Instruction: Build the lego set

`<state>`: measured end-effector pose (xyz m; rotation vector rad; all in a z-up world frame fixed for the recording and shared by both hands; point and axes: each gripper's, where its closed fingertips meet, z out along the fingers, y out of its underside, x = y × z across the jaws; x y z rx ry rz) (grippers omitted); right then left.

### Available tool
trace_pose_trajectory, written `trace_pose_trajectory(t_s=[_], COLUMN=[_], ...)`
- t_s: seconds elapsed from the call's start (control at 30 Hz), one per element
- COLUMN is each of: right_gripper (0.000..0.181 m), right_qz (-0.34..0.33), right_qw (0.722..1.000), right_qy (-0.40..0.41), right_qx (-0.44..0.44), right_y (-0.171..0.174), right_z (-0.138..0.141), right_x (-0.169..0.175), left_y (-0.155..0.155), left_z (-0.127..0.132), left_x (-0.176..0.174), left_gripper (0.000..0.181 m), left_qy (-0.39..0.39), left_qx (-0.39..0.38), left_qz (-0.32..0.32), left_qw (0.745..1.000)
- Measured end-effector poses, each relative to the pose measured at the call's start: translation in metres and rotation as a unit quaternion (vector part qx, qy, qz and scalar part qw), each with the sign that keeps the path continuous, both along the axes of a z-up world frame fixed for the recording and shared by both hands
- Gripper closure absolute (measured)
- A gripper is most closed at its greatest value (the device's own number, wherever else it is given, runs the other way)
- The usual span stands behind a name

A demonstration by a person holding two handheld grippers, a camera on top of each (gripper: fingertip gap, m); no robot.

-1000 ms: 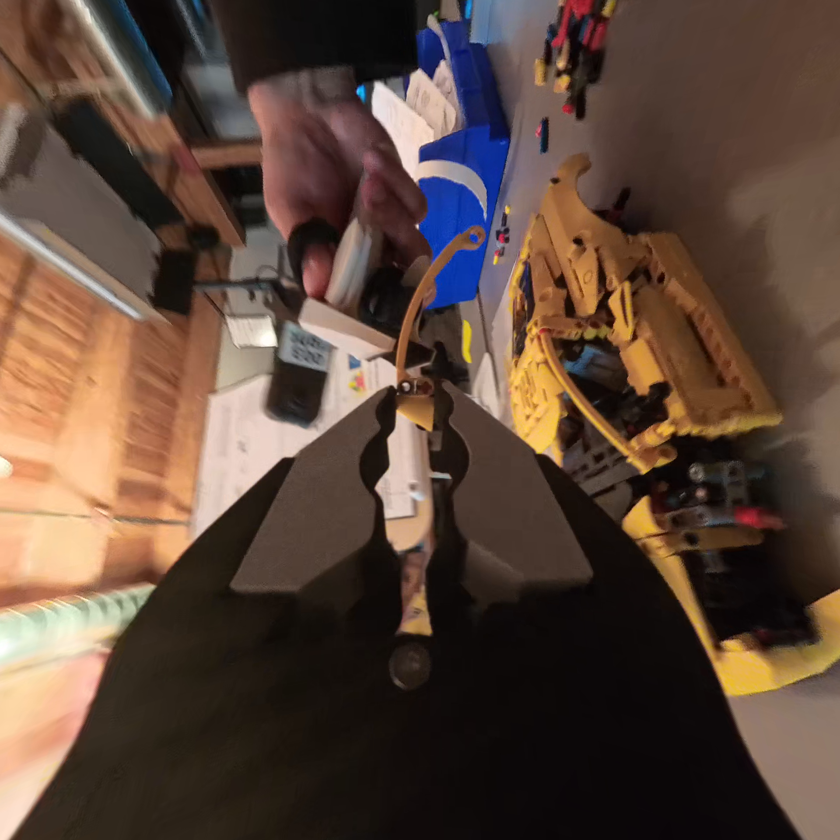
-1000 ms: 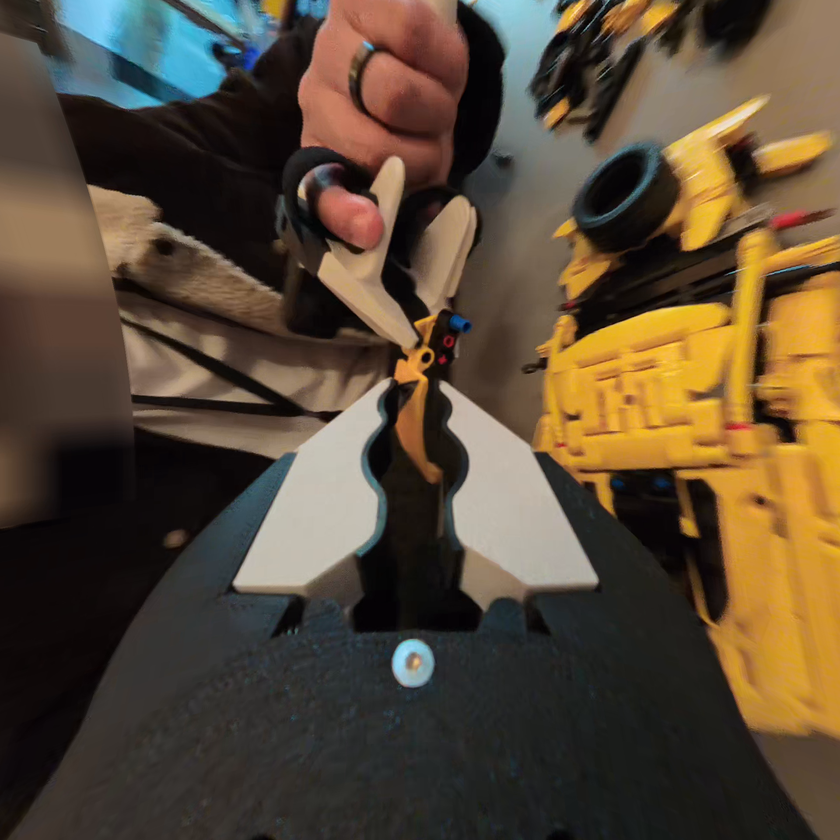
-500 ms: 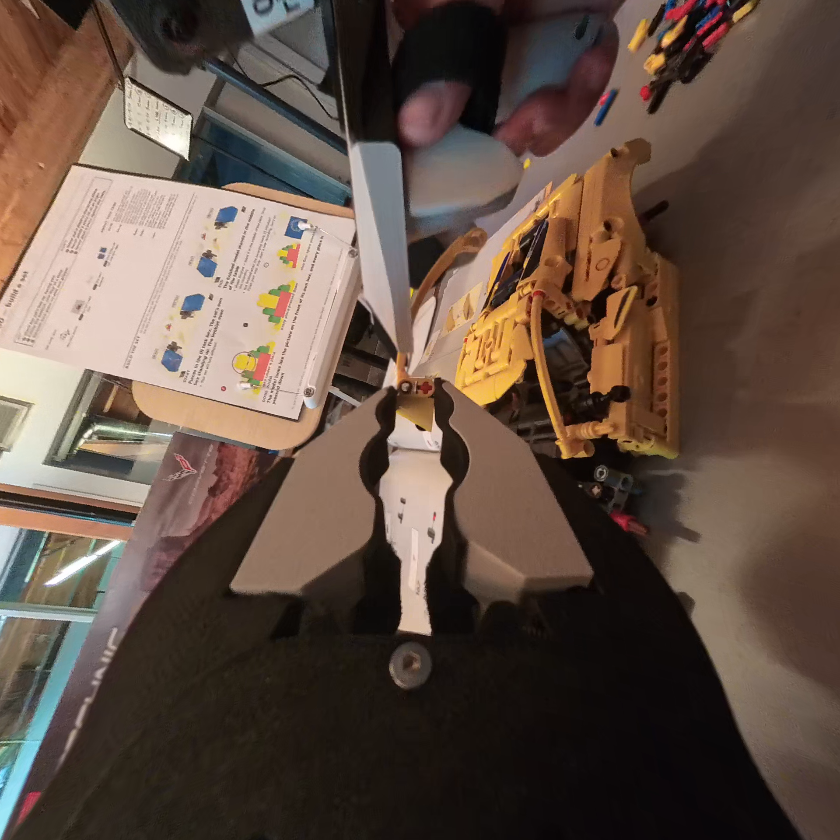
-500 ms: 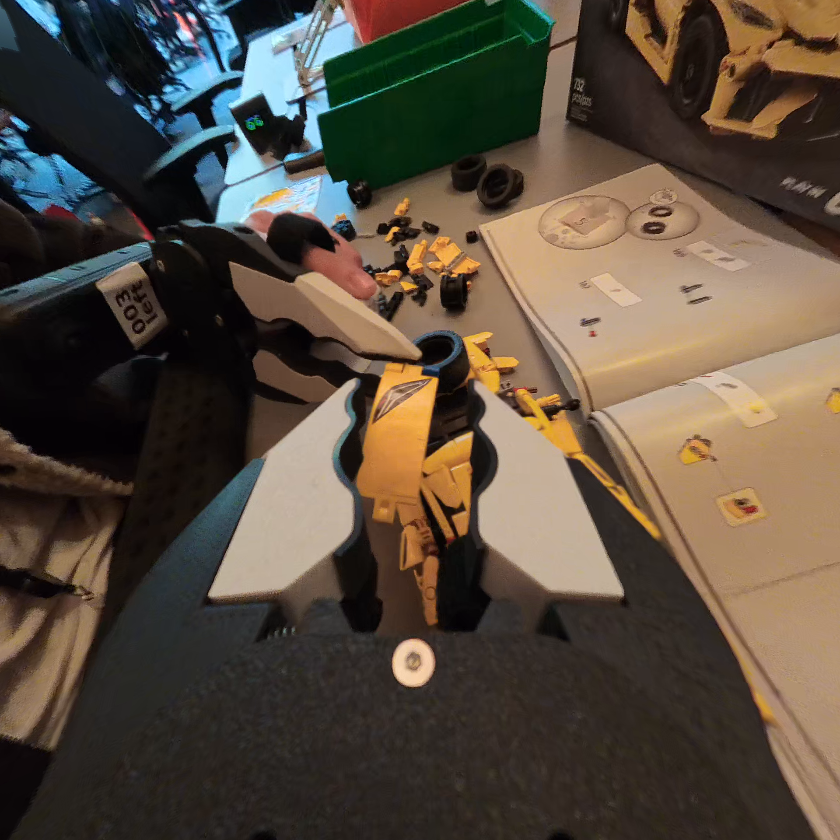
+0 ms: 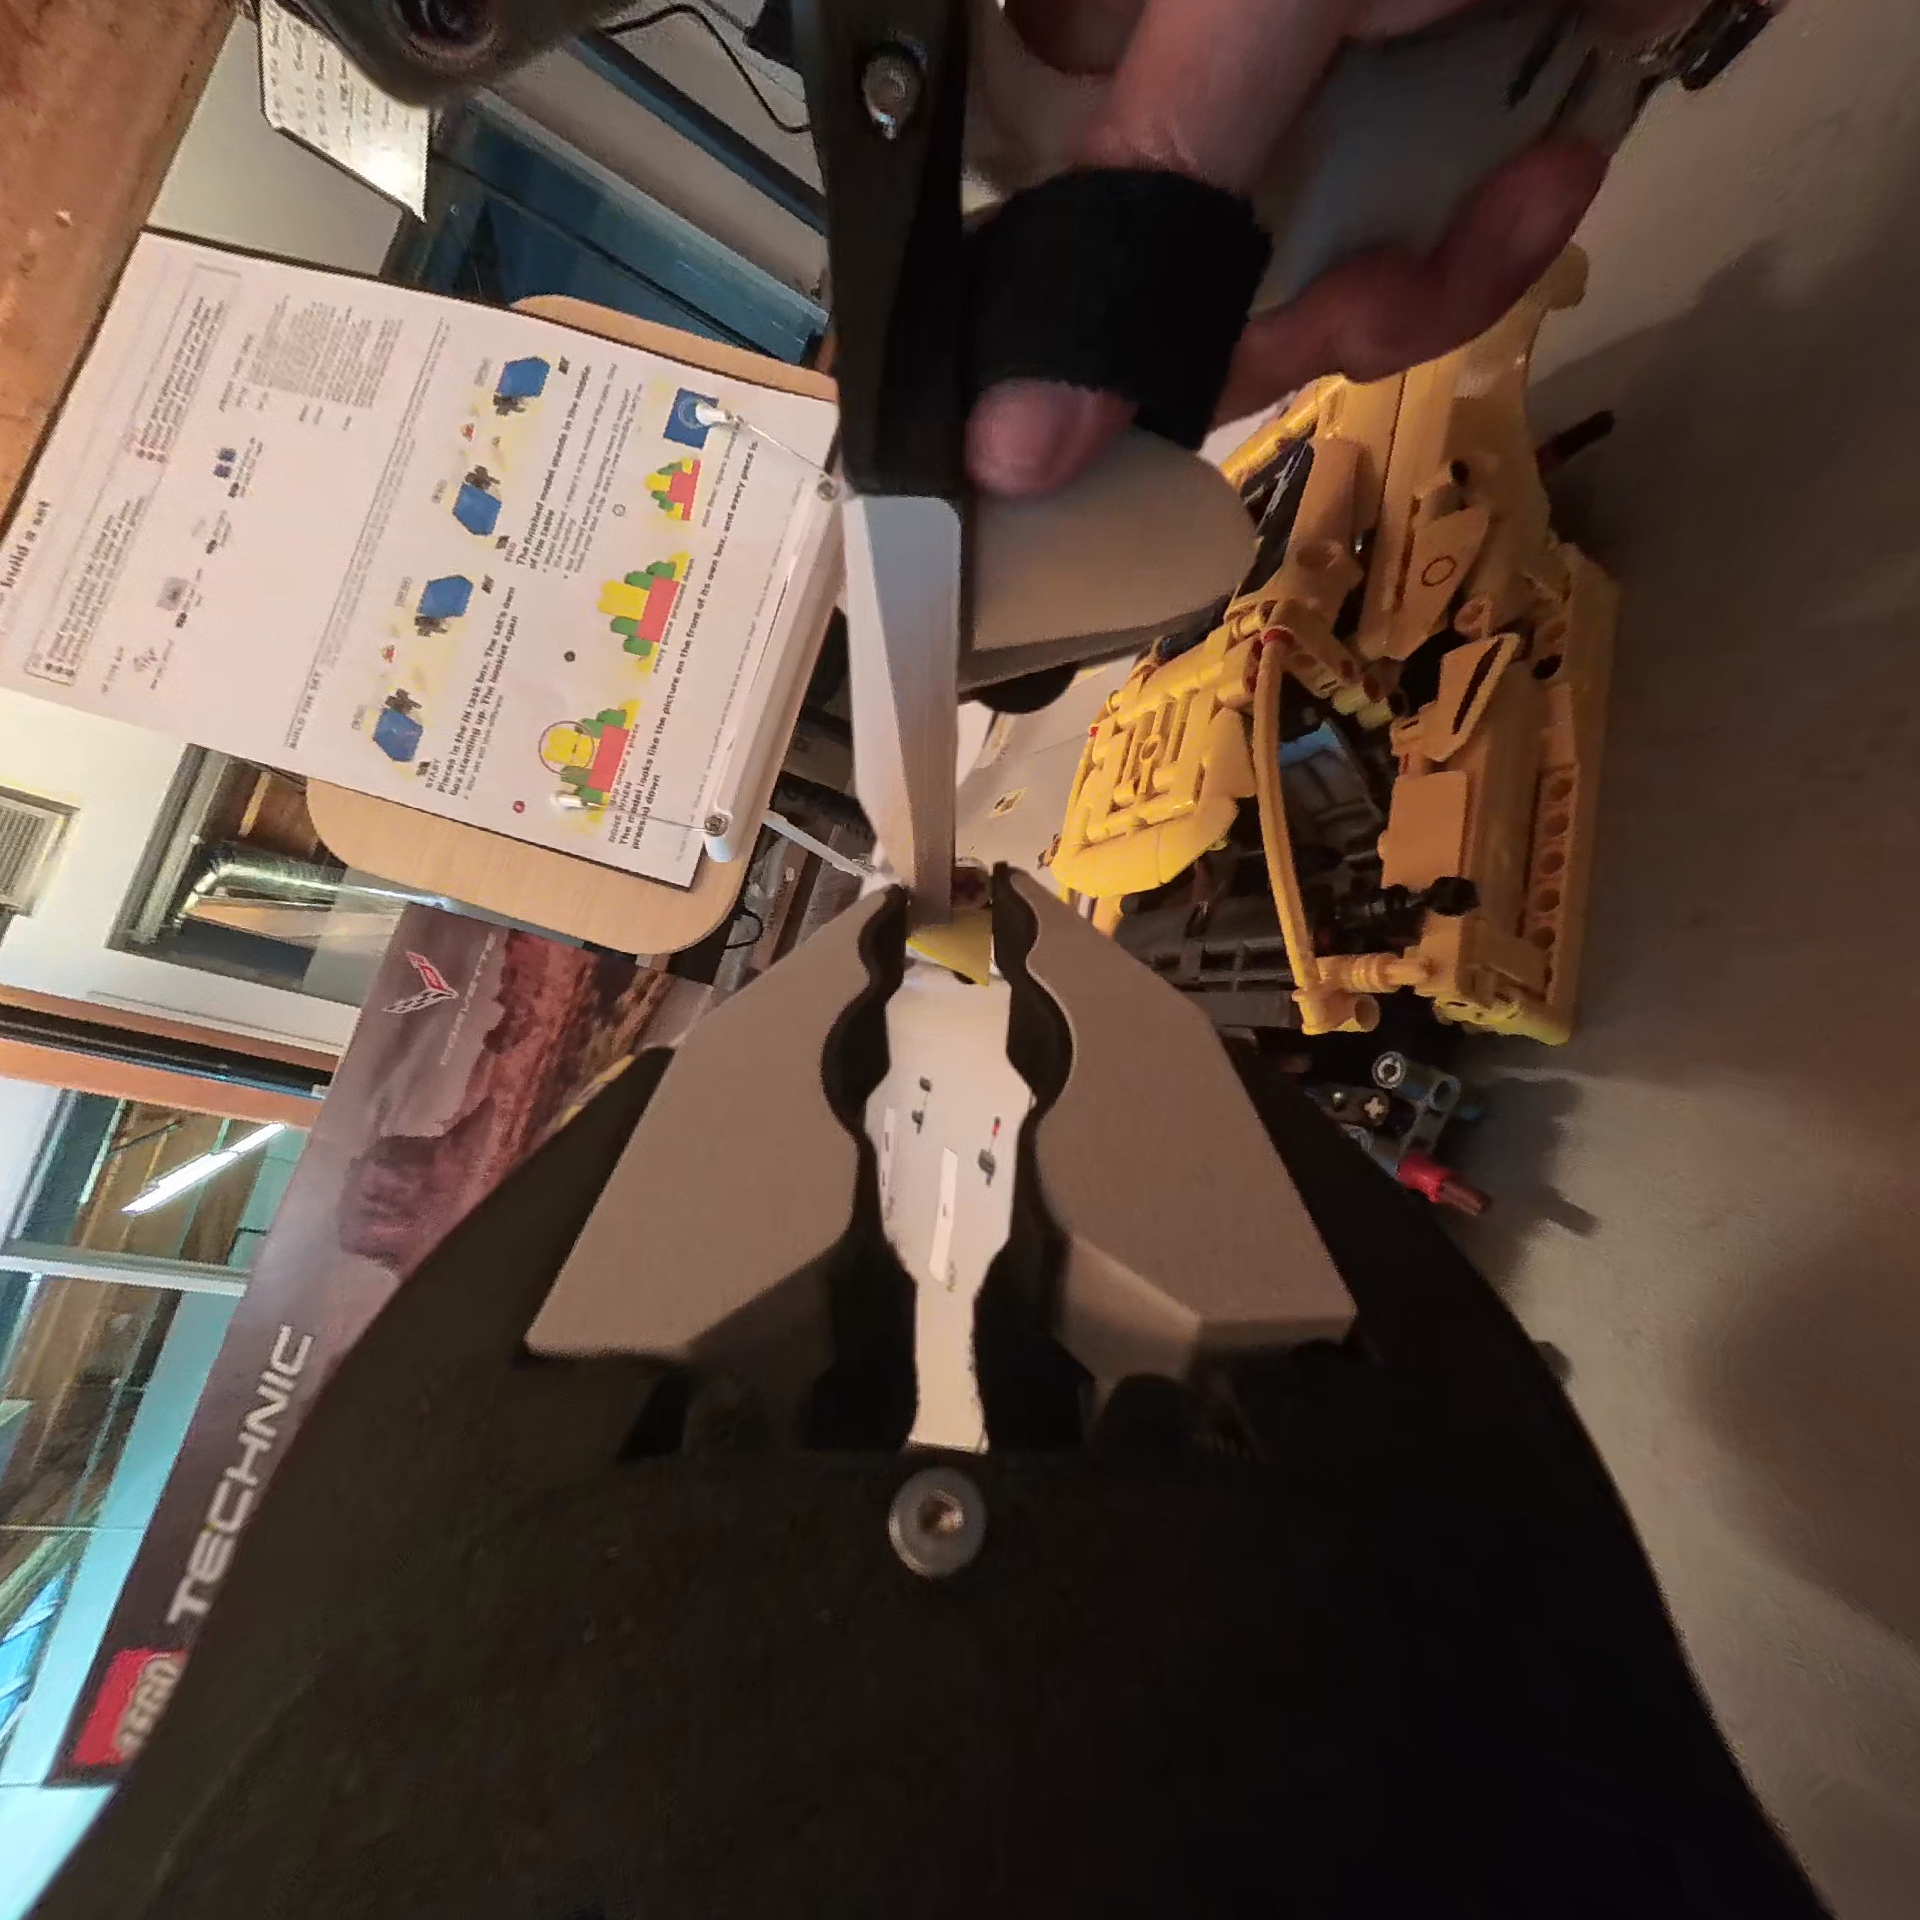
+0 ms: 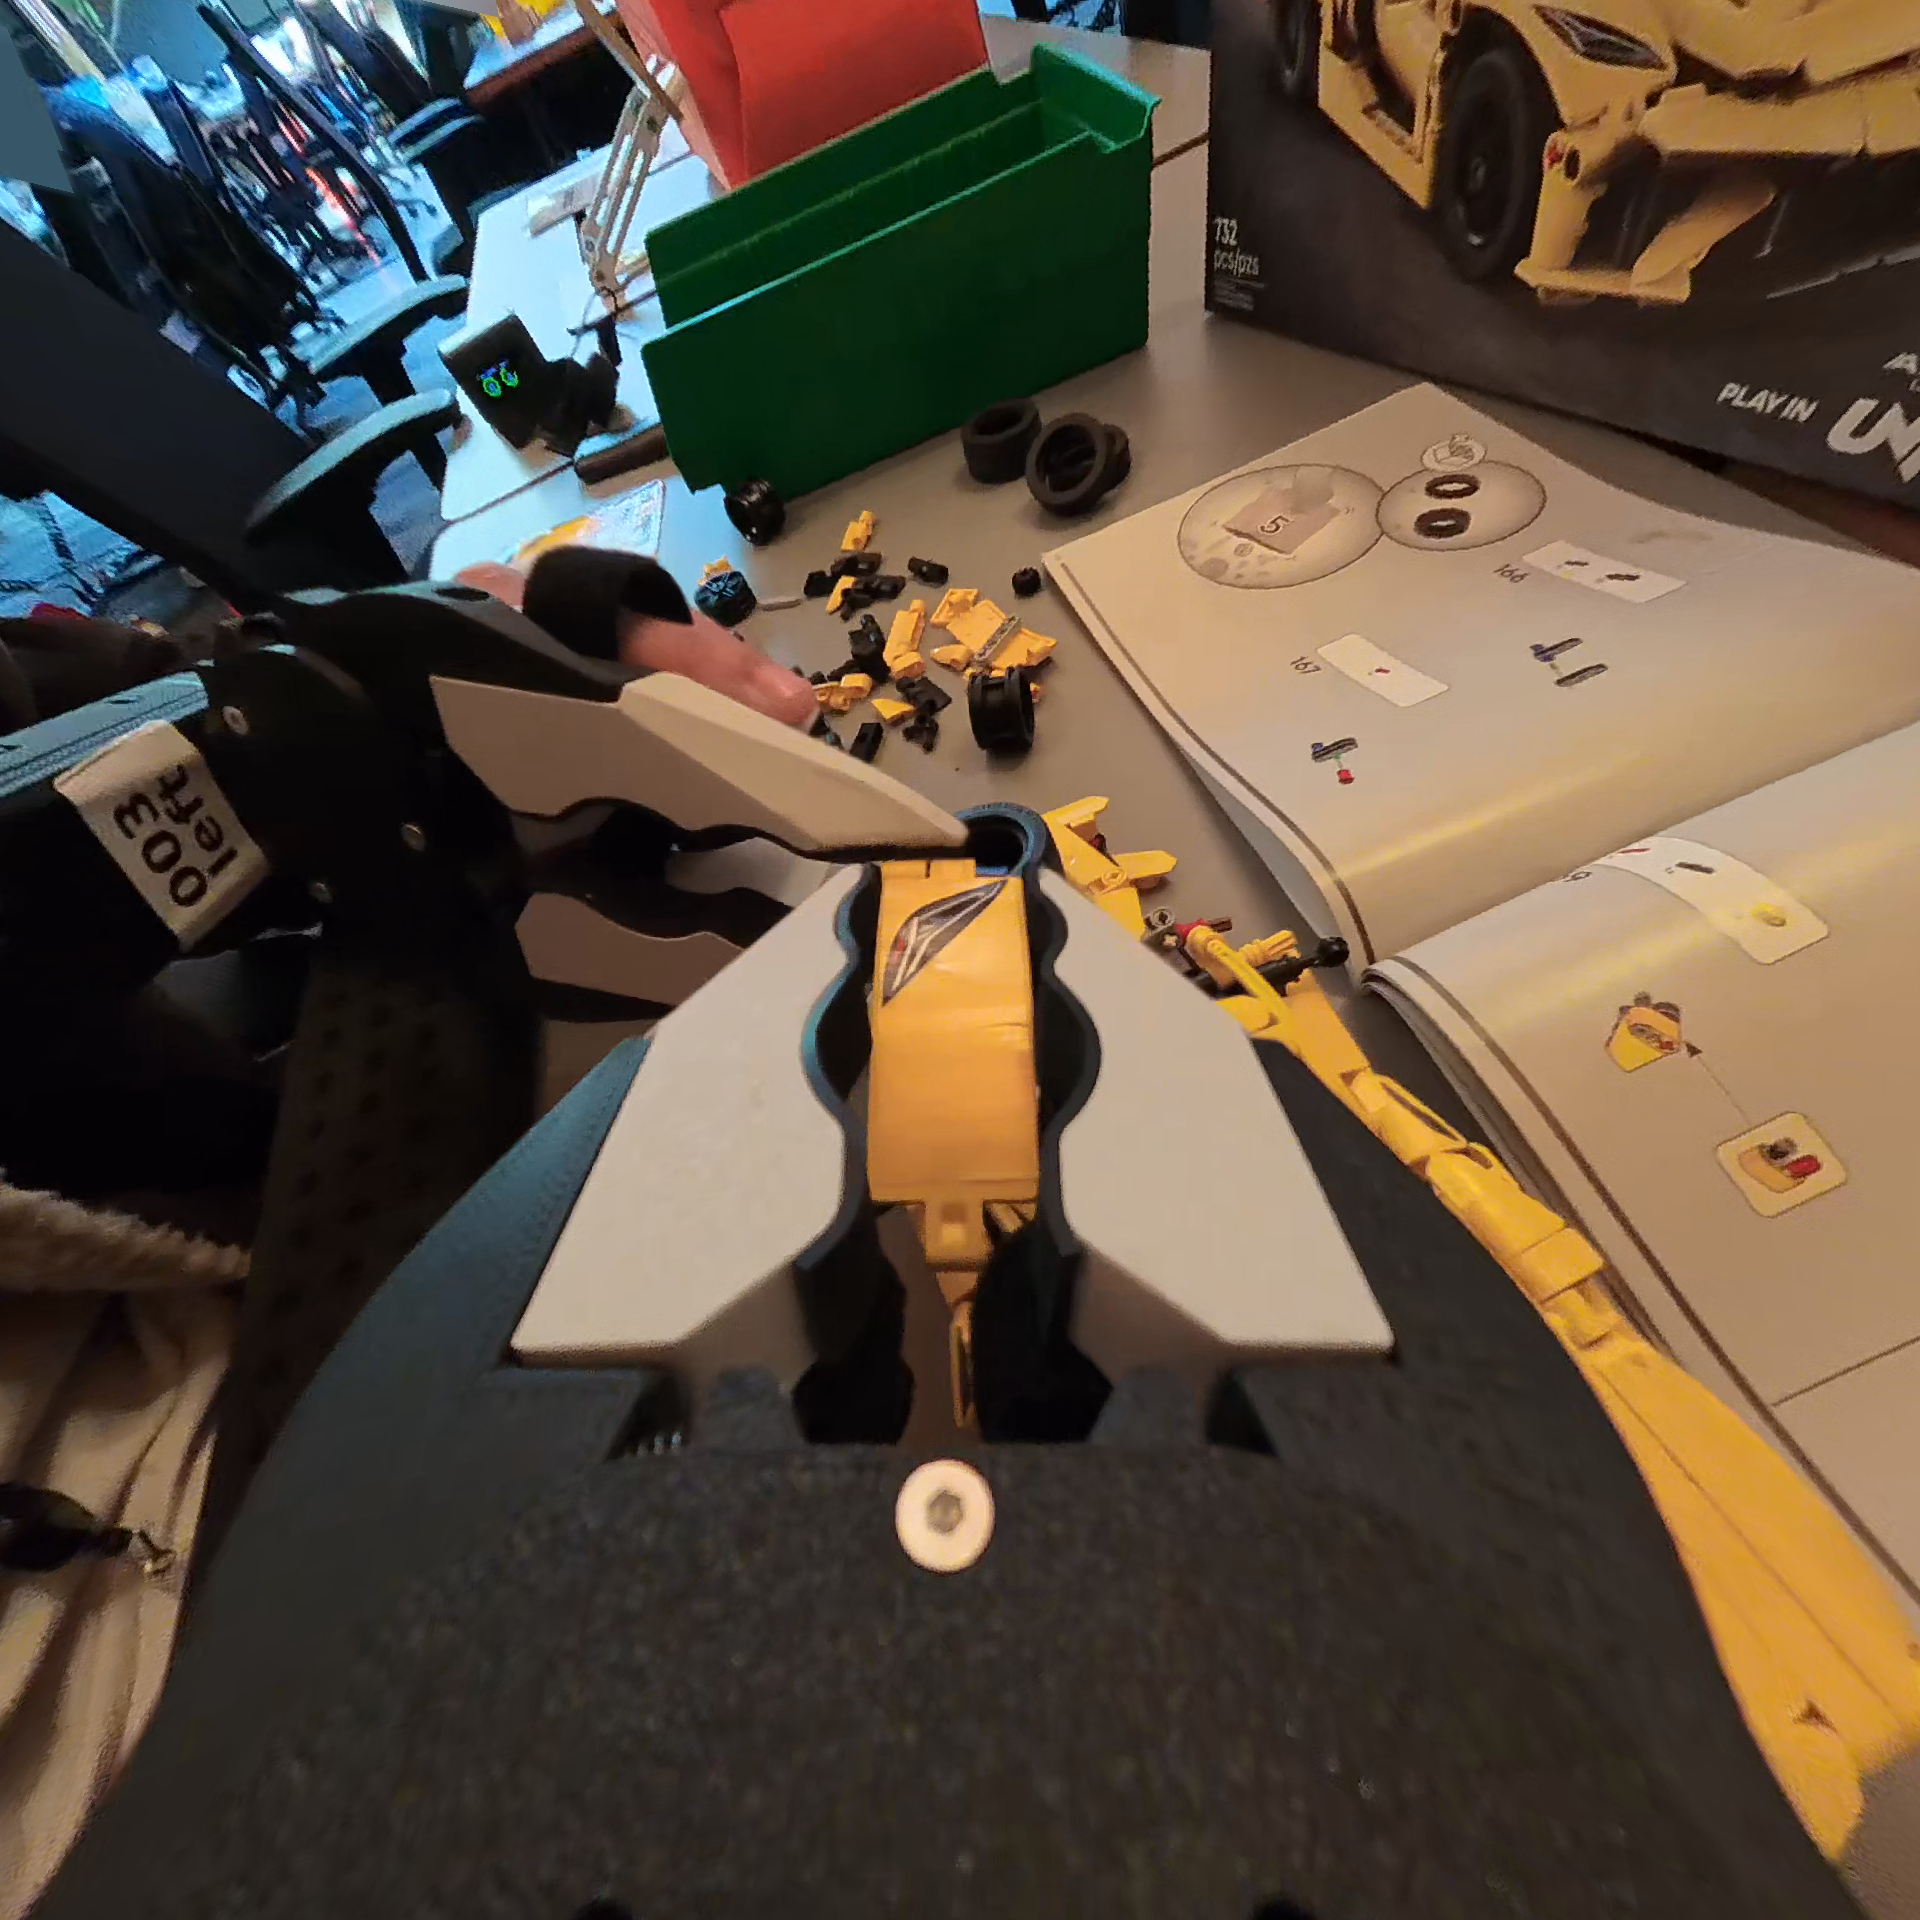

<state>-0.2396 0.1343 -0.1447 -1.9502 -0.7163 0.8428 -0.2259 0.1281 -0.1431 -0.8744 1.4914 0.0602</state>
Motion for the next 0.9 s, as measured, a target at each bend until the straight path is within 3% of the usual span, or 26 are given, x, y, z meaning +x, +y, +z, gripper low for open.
trace_pose_trajectory(t_s=[0.13, 0.3, 0.4, 0.53, 0.57, 0.6, 0.77, 0.9], right_gripper=[0.157, 0.157, 0.156, 0.155, 0.141, 0.129, 0.127, 0.142], right_qz=[-0.017, 0.006, 0.042, 0.039, 0.041, 0.032, 0.016, -0.013], right_qw=[1.0, 0.995, 0.988, 0.99, 0.989, 0.988, 0.975, 0.947], right_qy=[0.008, 0.095, 0.149, 0.135, 0.143, 0.139, -0.037, -0.12], right_qx=[0.011, -0.001, -0.024, -0.001, 0.024, 0.054, 0.218, 0.298], right_y=[0.0, -0.004, -0.01, -0.006, -0.006, -0.005, -0.005, -0.005], right_z=[0.006, 0.02, 0.026, 0.02, 0.027, 0.032, 0.03, 0.028], right_x=[-0.002, -0.004, -0.006, -0.004, -0.003, 0.001, 0.012, 0.012], left_y=[-0.001, -0.006, -0.01, -0.006, -0.002, 0.003, 0.004, 0.007], left_z=[0.006, 0.019, 0.026, 0.017, 0.018, 0.019, 0.017, 0.019], left_x=[-0.001, -0.001, -0.002, -0.001, -0.003, -0.005, -0.006, -0.008], left_gripper=[0.165, 0.164, 0.163, 0.164, 0.164, 0.164, 0.164, 0.165], left_qy=[-0.027, -0.1, -0.123, -0.092, -0.097, -0.101, -0.138, -0.173], left_qx=[-0.029, -0.118, -0.1, -0.071, -0.072, -0.081, -0.225, -0.341], left_qz=[0.003, -0.027, -0.052, -0.029, -0.021, -0.014, -0.049, -0.069], left_qw=[0.999, 0.988, 0.986, 0.993, 0.992, 0.992, 0.963, 0.921])
